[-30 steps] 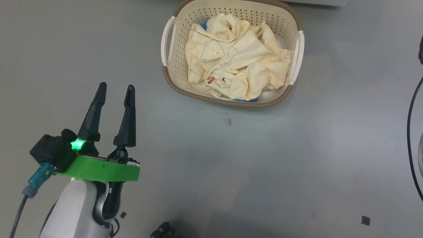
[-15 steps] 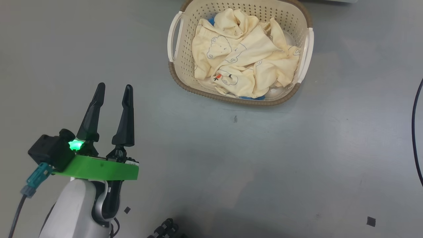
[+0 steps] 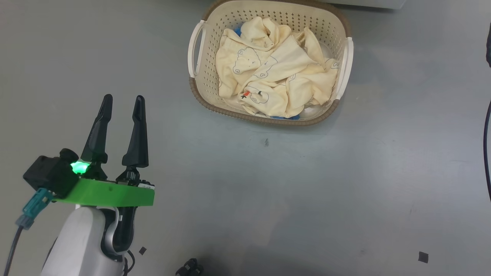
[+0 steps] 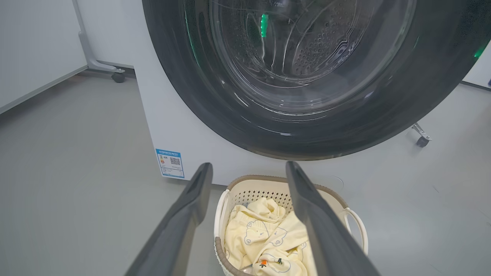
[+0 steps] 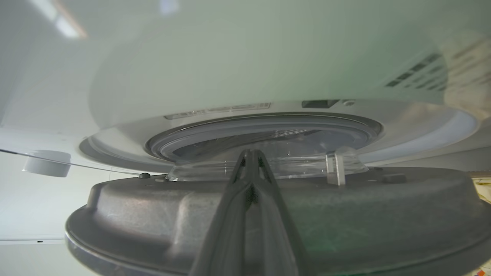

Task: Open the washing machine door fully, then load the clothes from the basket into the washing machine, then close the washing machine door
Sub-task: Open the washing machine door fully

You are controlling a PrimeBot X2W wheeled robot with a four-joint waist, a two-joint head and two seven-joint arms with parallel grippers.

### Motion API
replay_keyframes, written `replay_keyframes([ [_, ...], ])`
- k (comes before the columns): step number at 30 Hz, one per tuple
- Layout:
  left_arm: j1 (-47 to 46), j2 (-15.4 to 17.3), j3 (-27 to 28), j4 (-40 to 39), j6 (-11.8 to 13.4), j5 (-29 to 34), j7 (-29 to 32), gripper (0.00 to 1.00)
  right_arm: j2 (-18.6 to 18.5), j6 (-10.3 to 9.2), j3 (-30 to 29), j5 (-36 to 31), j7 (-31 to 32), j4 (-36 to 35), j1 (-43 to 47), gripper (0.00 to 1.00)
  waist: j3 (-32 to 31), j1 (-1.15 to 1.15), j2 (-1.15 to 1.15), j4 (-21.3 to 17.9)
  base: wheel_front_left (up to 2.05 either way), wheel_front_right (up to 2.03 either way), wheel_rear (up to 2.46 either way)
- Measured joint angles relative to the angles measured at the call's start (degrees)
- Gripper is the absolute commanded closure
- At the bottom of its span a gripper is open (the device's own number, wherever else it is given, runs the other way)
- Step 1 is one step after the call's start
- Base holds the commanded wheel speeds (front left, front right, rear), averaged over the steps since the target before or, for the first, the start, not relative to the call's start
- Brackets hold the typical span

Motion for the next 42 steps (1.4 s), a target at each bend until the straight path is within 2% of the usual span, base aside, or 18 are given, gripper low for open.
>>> replay_keyframes([
  [24,0.2,0.5,-0.1,-0.7,0.0,0.6,0.0,0.00,1.8,0.00,3.3,4.0,12.1,-2.5,9.5,1.00,-4.8,0.00,0.00,-2.4,0.00,0.00,0.00],
  [32,0.3,0.8,-1.3,-1.0,0.0,2.0,0.0,0.00,2.7,0.00,6.0,6.3,18.4,-3.4,14.5,1.00,-7.1,0.00,0.00,-3.0,0.00,0.00,0.00],
  [42,1.7,0.9,-1.3,-0.7,0.0,2.2,0.0,0.00,4.0,-0.01,9.5,7.7,23.0,-6.1,20.0,1.00,-10.4,0.00,0.00,-3.3,0.00,0.00,0.00],
])
